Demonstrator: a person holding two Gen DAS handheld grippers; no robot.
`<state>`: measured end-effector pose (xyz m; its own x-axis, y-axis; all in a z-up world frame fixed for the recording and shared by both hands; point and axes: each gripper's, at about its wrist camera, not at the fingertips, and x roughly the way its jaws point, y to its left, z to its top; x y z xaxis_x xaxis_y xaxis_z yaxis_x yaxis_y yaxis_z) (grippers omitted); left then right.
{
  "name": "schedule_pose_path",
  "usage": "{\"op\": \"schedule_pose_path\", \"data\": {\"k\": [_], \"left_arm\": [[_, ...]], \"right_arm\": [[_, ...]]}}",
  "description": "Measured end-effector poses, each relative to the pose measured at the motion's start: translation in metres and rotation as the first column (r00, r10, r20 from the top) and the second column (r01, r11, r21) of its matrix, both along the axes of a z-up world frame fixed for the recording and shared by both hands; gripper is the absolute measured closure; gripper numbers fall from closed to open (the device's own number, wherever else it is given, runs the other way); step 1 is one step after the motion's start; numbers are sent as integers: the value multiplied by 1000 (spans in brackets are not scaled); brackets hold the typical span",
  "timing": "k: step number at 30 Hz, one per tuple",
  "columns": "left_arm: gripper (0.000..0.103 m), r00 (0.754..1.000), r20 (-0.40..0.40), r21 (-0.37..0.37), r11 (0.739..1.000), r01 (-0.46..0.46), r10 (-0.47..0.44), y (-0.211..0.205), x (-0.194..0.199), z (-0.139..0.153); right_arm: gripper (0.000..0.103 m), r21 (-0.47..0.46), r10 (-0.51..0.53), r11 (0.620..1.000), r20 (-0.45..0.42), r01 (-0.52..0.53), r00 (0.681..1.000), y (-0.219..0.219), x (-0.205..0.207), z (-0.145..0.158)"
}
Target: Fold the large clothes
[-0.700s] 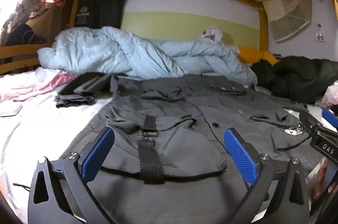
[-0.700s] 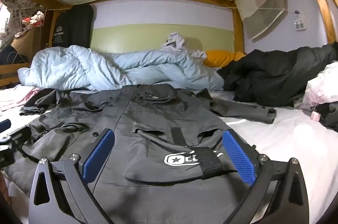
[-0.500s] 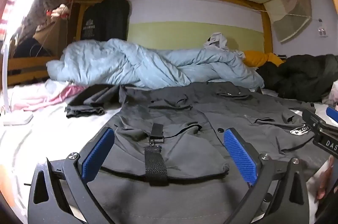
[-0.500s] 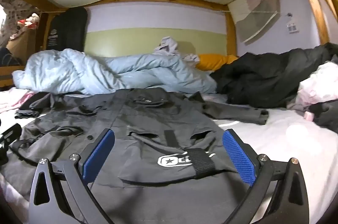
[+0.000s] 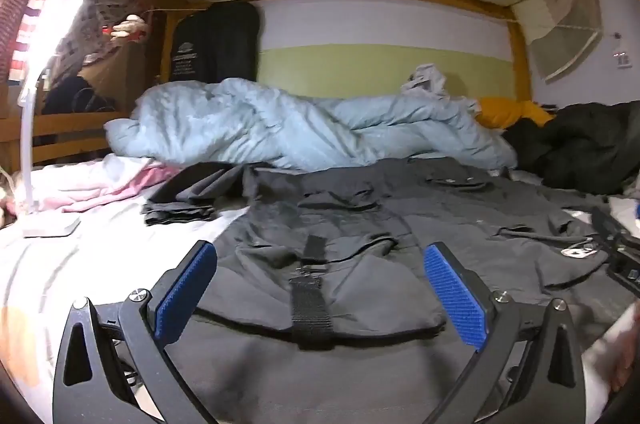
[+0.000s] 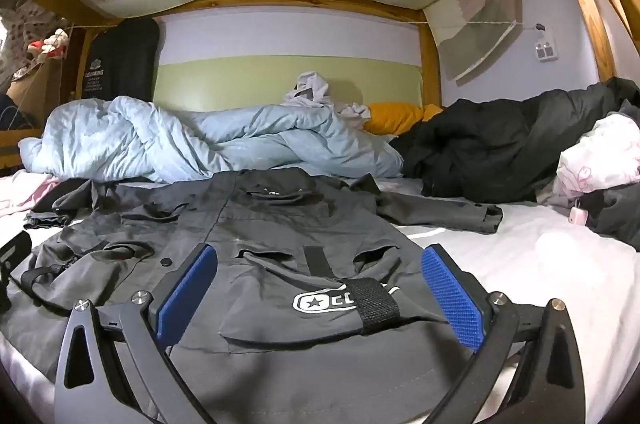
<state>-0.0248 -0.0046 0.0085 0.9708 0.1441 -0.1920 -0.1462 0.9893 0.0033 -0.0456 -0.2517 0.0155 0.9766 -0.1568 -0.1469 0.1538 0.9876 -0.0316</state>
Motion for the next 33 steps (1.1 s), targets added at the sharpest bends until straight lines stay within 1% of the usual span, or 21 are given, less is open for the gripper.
{"op": "schedule_pose_path", "data": {"k": [2,5,9,11,16,20,23,25,27,30,33], "left_arm": [[0,1000,-1,-2,1000,-13,13,1,0,0],[0,1000,-6,-7,1000,6,-6,1,2,-1],[0,999,7,-21,998,53,-53,4,0,-2],[0,999,14,-11,999,50,-50,2,-2,-2],[0,999,10,17,999,43,-43,-5,-2,-2],[0,999,11,13,999,44,-44,-6,-1,-2],[0,999,10,17,999,42,-42,-6,-1,-2],[0,999,10,18,999,42,-42,-6,-1,-2],[0,999,10,19,999,42,-42,-6,-1,-2],[0,999,10,26,999,33,-33,-6,-1,-2],[0,999,16,48,998,36,-37,-12,-1,-3]], "right_arm": [[0,3,-5,1000,8,5,1000,-1,-2,0],[0,5,-25,1000,21,25,999,-1,-4,1],[0,-2,-5,1000,11,5,1000,1,-3,0],[0,-2,16,1000,7,-16,1000,1,-3,0],[0,-42,4,999,46,-2,999,9,-11,1],[0,-59,15,998,27,-14,1000,13,-8,0],[0,-47,6,999,10,-5,1000,10,-4,0],[0,-39,-20,999,-14,19,1000,8,0,-1],[0,-29,-16,999,-26,15,1000,6,3,-1],[0,-25,-18,1000,-14,17,1000,5,0,-1],[0,-45,-10,999,-5,10,1000,10,-2,-2]]}}
